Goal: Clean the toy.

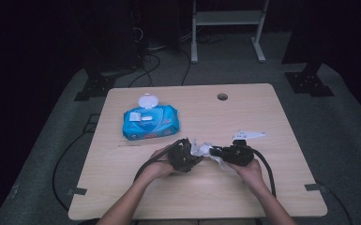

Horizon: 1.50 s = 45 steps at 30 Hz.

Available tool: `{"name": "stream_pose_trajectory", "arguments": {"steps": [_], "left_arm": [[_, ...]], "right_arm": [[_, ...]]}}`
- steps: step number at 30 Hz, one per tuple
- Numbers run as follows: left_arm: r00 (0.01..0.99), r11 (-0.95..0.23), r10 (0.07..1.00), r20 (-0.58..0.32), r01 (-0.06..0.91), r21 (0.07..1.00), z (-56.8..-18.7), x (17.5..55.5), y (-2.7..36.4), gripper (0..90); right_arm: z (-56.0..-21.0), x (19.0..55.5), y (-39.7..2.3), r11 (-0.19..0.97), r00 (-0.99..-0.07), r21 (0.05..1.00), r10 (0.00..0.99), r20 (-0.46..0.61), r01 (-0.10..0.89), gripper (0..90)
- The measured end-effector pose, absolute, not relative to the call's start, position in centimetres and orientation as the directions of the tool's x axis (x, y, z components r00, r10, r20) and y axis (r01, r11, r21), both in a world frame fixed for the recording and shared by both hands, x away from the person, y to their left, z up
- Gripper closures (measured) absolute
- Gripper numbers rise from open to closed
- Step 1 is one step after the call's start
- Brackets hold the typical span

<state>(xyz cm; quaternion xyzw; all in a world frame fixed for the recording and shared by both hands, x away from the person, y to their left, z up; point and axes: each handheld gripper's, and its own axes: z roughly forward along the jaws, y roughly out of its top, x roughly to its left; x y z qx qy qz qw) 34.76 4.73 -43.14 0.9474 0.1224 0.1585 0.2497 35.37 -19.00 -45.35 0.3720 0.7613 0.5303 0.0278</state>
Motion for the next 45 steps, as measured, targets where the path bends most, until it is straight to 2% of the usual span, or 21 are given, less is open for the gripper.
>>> {"name": "stream_pose_trajectory", "arguments": {"steps": [1,5,11,16,19,27,32,40,45], "left_arm": [[0.919,-0.833,0.315,0.236,0.149,0.533,-42.9,34.7,5.0,62.4],[0.923,-0.792,0.303,0.238,0.105,0.601,-42.8,34.3,5.8,62.7],[0.928,-0.700,0.304,0.215,0.065,0.711,-42.2,33.8,6.5,62.8],[0.927,-0.675,0.284,0.244,0.013,0.738,-41.8,33.2,6.5,63.4],[0.934,-0.640,0.289,0.209,0.027,0.768,-41.6,33.1,6.8,63.8],[0.932,-0.625,0.300,0.204,0.031,0.780,-41.6,33.2,7.3,64.2],[0.932,-0.621,0.300,0.203,0.029,0.784,-41.6,33.2,7.3,64.2],[0.931,-0.621,0.299,0.208,0.024,0.783,-41.5,33.2,7.5,64.3],[0.930,-0.600,0.312,0.192,0.037,0.799,-41.5,33.4,7.6,64.3]], "right_arm": [[-45.1,35.3,-19.2,0.152,-0.721,0.832,0.596,0.354,0.534,79.9],[-43.5,34.9,-19.8,0.126,-0.735,0.855,0.582,0.348,0.503,79.9],[-41.2,34.0,-18.7,0.159,-0.803,0.878,0.501,0.323,0.452,80.0],[-40.3,33.4,-17.1,0.199,-0.842,0.885,0.449,0.300,0.422,80.0],[-40.0,33.3,-17.1,0.205,-0.847,0.890,0.447,0.287,0.409,80.0],[-41.8,34.2,-18.4,0.182,-0.805,0.858,0.479,0.350,0.481,80.1],[-41.0,34.1,-17.8,0.162,-0.823,0.875,0.449,0.347,0.457,80.1],[-43.7,34.9,-18.3,0.180,-0.783,0.831,0.483,0.392,0.527,80.1],[-42.9,34.9,-18.6,0.131,-0.790,0.849,0.459,0.406,0.512,80.1]]}}
